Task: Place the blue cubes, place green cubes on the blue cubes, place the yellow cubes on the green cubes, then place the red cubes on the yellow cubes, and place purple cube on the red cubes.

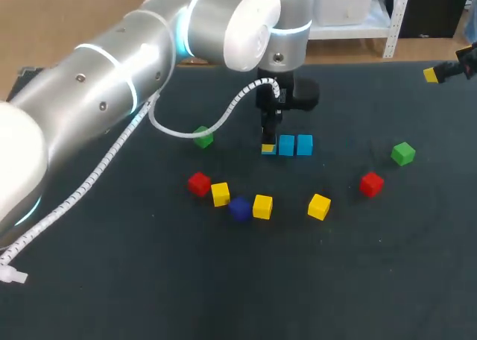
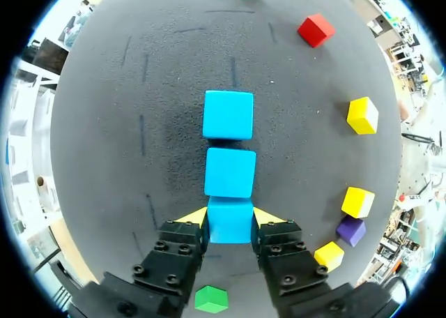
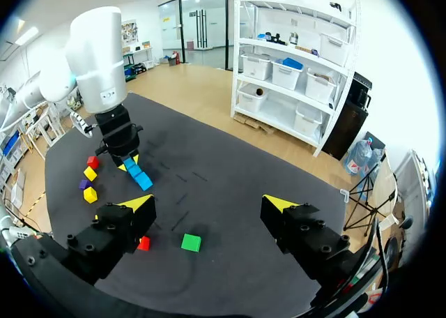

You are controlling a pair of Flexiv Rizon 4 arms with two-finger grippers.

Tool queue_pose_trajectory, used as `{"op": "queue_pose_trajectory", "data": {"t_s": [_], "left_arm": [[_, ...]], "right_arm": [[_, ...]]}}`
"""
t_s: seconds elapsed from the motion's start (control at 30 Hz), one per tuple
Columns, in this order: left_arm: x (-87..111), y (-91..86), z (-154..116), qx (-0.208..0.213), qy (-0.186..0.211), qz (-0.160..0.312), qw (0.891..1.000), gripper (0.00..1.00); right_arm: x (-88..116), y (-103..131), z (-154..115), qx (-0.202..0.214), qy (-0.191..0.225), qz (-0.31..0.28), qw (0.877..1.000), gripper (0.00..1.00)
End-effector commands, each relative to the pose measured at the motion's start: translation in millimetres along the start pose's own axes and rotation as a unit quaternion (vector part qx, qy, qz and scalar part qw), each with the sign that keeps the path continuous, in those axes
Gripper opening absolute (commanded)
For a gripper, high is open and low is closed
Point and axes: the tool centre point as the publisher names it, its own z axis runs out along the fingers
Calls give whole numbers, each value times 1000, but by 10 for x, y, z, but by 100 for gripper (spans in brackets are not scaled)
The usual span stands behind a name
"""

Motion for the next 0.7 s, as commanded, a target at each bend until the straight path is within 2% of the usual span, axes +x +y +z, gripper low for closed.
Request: {"op": "queue_pose_trajectory", "data": {"t_s": [0.03,0.47,0.5,0.53,0.57,0.6,0.7], "left_arm": [[-36,72,-3,7,8,-1,1000,0],[-32,80,21,7,13,2,1000,0],[-31,81,21,7,14,4,1000,3],[-30,82,21,6,15,6,1000,22],[-29,81,22,6,15,8,1000,46],[-28,79,22,5,16,8,1000,100],[-19,70,17,5,17,8,1000,100]], "right_arm": [[1,-12,-7,-3,0,0,1000,100],[1,-12,-7,-3,0,0,1000,100],[1,-12,-7,-3,0,0,1000,100],[1,-12,-7,-3,0,0,1000,100],[1,-12,-7,-3,0,0,1000,100],[1,-12,-7,-3,0,0,1000,100],[1,-12,-7,-3,0,0,1000,100]]}}
